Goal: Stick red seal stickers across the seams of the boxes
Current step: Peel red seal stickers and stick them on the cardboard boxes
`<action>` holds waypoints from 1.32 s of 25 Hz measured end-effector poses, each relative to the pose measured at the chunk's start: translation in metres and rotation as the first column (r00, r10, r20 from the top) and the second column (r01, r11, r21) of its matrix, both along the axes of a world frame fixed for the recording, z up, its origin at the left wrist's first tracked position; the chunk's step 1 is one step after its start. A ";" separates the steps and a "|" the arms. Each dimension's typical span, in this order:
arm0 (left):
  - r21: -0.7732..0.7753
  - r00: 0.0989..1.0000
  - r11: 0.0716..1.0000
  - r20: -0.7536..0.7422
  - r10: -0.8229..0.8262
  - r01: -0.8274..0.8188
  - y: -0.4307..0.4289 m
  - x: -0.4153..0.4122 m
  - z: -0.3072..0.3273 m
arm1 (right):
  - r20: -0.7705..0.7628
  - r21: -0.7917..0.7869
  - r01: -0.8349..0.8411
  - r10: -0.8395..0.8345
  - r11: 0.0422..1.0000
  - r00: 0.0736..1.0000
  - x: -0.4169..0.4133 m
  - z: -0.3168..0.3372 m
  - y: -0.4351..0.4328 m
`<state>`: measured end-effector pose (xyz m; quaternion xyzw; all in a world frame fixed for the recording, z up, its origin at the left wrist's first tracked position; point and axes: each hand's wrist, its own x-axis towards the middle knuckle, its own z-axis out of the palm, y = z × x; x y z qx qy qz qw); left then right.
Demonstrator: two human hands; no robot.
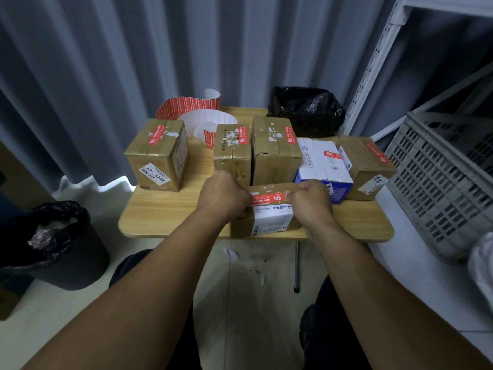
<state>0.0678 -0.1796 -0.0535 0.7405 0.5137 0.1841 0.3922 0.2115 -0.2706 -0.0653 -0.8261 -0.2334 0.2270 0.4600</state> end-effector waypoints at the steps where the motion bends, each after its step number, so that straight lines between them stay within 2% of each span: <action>1: 0.001 1.000 1.000 0.001 0.000 0.000 0.000 0.000 0.000 | 0.036 -0.025 0.006 -0.005 1.000 0.999 0.001 -0.001 0.002; 4: 0.004 1.000 1.000 0.005 0.007 -0.007 0.001 0.001 -0.001 | 0.114 -0.112 -0.007 0.020 0.994 0.993 -0.005 -0.003 0.005; 7: 0.009 1.000 1.000 0.011 0.011 -0.012 0.001 0.000 -0.001 | 0.276 -0.243 0.035 0.035 0.969 0.961 -0.020 -0.009 0.009; 9: 0.011 1.000 1.000 0.009 0.008 -0.008 0.001 0.000 -0.002 | 0.309 -0.251 0.079 0.003 0.965 0.951 -0.023 -0.010 0.011; 13: -0.018 1.000 1.000 0.022 0.010 -0.010 0.002 0.000 -0.003 | 0.074 -0.110 0.083 -0.075 0.990 0.994 -0.015 -0.014 0.015; 18: -0.028 0.999 0.999 0.039 0.023 -0.022 0.001 -0.001 -0.002 | -0.234 0.131 0.089 -0.056 0.987 0.971 -0.008 -0.010 0.006; 23: -0.024 0.999 1.000 0.039 0.020 -0.019 0.001 0.000 -0.003 | -0.288 0.201 0.091 -0.030 0.975 0.957 -0.004 -0.004 -0.004; 25: -0.024 0.999 0.999 0.048 0.024 -0.022 0.002 -0.001 -0.004 | -0.247 0.198 0.067 -0.016 0.978 0.969 -0.007 -0.005 -0.006; 29: -0.076 0.991 0.996 0.125 0.050 -0.040 0.003 -0.005 -0.004 | -0.054 0.128 0.048 -0.041 0.991 0.998 -0.011 -0.017 -0.003; 33: -0.125 0.983 0.990 0.167 0.080 -0.059 0.002 -0.007 -0.003 | 0.243 0.001 0.036 -0.036 0.999 0.969 -0.013 -0.015 0.000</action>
